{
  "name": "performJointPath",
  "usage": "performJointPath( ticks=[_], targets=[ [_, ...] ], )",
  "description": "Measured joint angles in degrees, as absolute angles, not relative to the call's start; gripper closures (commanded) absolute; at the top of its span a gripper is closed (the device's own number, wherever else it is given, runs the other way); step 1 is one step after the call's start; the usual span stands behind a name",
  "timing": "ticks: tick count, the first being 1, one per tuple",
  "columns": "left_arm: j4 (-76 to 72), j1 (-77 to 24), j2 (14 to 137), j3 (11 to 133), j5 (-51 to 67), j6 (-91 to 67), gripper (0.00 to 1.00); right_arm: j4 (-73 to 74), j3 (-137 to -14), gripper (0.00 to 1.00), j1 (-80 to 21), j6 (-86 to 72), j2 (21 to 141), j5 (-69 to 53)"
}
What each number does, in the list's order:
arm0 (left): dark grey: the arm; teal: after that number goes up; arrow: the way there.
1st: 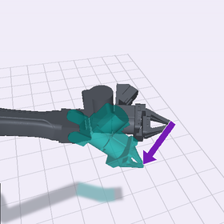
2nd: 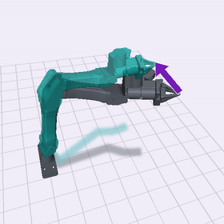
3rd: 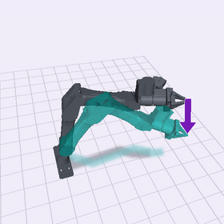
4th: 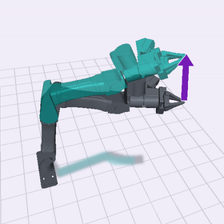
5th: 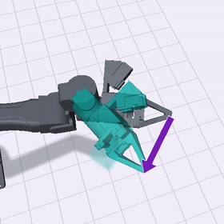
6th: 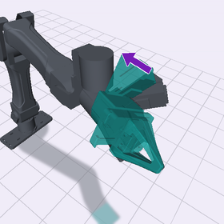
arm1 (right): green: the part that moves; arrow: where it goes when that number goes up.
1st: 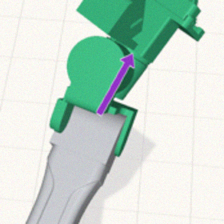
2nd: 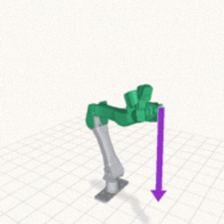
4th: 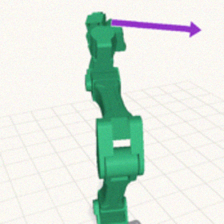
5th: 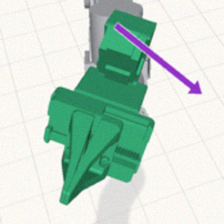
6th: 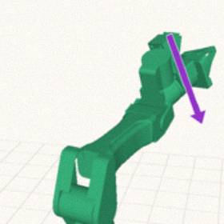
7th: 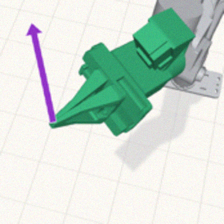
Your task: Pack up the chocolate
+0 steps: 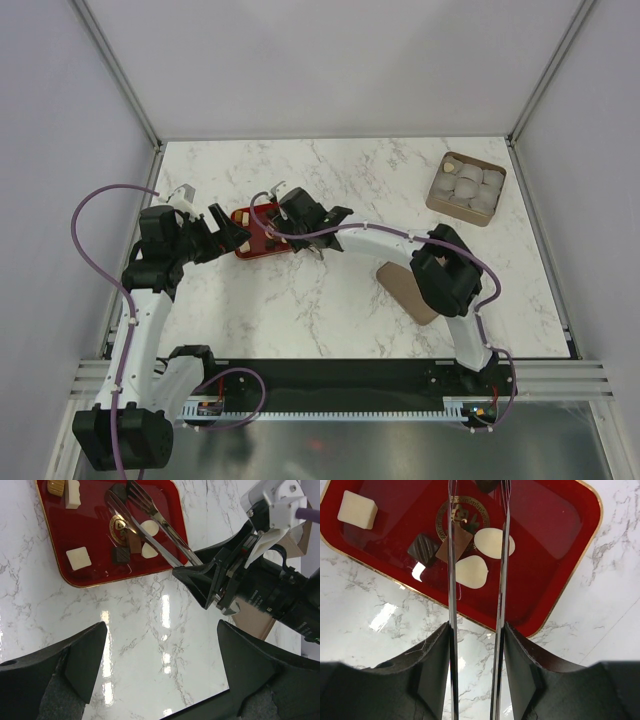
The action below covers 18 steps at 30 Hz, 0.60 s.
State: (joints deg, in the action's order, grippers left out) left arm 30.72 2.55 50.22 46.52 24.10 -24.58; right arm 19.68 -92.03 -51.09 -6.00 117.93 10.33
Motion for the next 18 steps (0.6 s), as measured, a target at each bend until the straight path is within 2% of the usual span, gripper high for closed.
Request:
performJointPath(
  ticks=[11, 18],
  targets=[
    [30.7, 2.5, 50.2, 46.5, 24.1, -24.6, 0.01, 19.7, -92.8, 0.5, -51.9, -5.6, 119.0, 11.2],
    [30.7, 2.5, 50.2, 46.5, 24.1, -24.6, 0.01, 20.1, -94.1, 0.56, -51.9, -5.5, 119.0, 11.5]
  ],
)
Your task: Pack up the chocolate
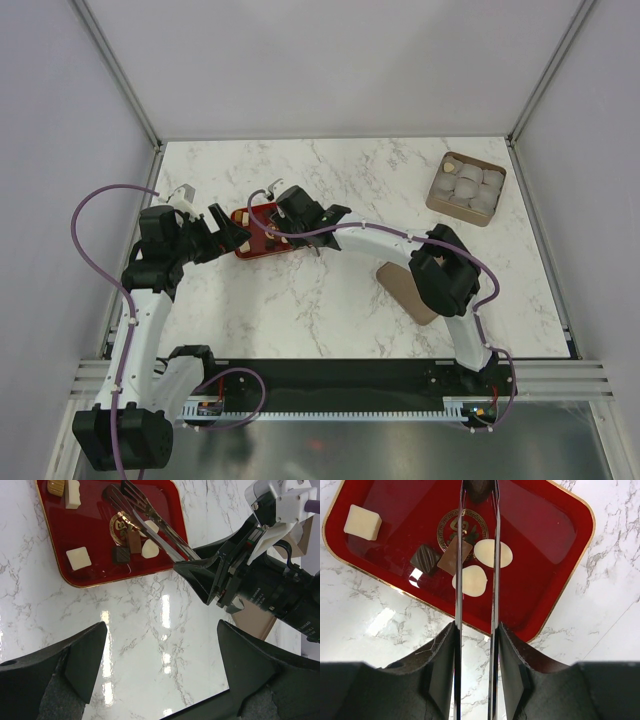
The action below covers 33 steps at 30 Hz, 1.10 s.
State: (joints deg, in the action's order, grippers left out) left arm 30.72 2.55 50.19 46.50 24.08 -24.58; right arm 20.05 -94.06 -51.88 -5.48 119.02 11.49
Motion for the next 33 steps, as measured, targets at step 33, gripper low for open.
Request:
performJointPath(
  ticks=[33],
  targets=[
    [30.7, 2.5, 50.2, 46.5, 24.1, -24.6, 0.01, 22.0, -90.2, 0.66, -48.9, -7.8, 112.7, 8.1]
  ],
)
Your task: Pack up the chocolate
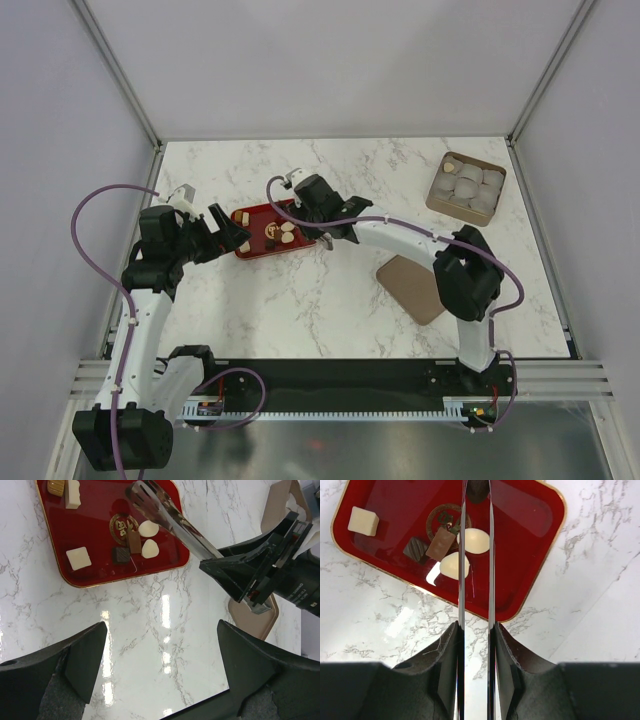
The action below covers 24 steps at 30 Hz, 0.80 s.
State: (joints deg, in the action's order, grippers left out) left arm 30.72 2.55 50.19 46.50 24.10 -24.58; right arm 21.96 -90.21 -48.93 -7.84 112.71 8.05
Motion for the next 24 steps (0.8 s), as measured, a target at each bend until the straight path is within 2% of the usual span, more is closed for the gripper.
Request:
performJointPath(
  ticks=[11, 19, 24],
  targets=[
    [30.7, 2.5, 50.2, 46.5, 24.1, -24.6, 0.01, 23.8, -84.4, 0.67, -41.8, -9.0, 102.8, 5.8],
    [30.7, 2.5, 50.2, 46.5, 24.1, -24.6, 0.01, 27.0, -81.9, 0.67, -24.7, -9.3, 92.3, 8.1],
    [30.7, 2.5, 50.2, 46.5, 24.1, -24.6, 0.01, 30.0, -82.3, 0.67, -13.3, -10.6, 91.8, 9.9]
  ],
)
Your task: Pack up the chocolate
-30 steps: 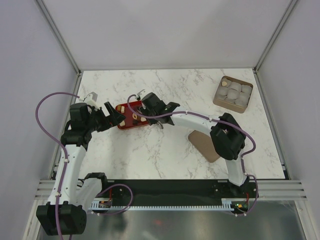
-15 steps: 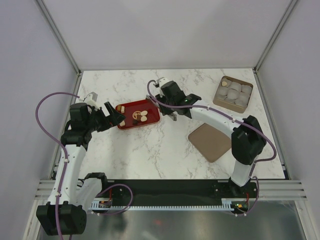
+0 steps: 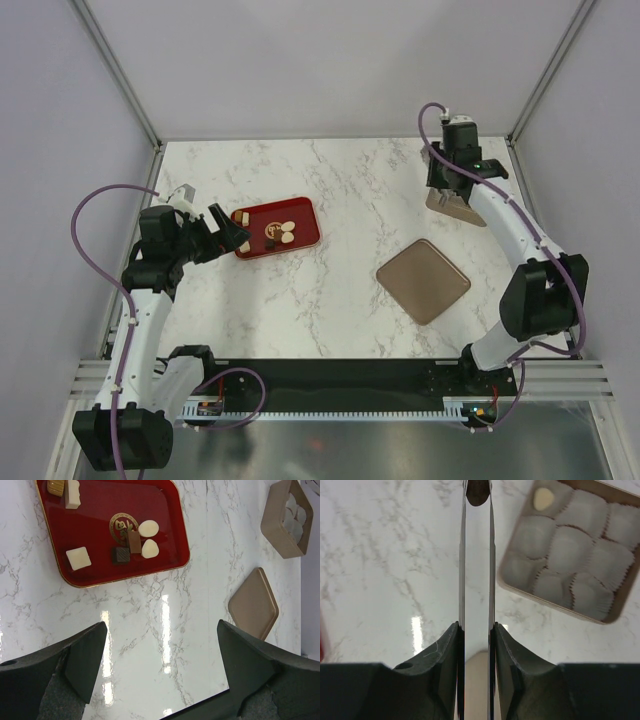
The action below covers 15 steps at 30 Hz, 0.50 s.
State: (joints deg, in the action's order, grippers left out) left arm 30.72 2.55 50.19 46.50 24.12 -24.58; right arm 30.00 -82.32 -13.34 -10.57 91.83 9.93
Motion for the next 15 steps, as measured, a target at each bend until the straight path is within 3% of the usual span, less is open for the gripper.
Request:
performJointPath(
  ticks=[7, 15],
  targets=[
    [30.7, 2.5, 50.2, 46.5, 24.1, -24.6, 0.01, 34.0, -84.2, 0.68, -1.7, -12.2, 95.2, 12.4],
    [30.7, 2.5, 50.2, 46.5, 24.1, -24.6, 0.01, 35.4, -85.1, 0.67, 3.0, -12.5, 99.2, 12.8]
  ],
)
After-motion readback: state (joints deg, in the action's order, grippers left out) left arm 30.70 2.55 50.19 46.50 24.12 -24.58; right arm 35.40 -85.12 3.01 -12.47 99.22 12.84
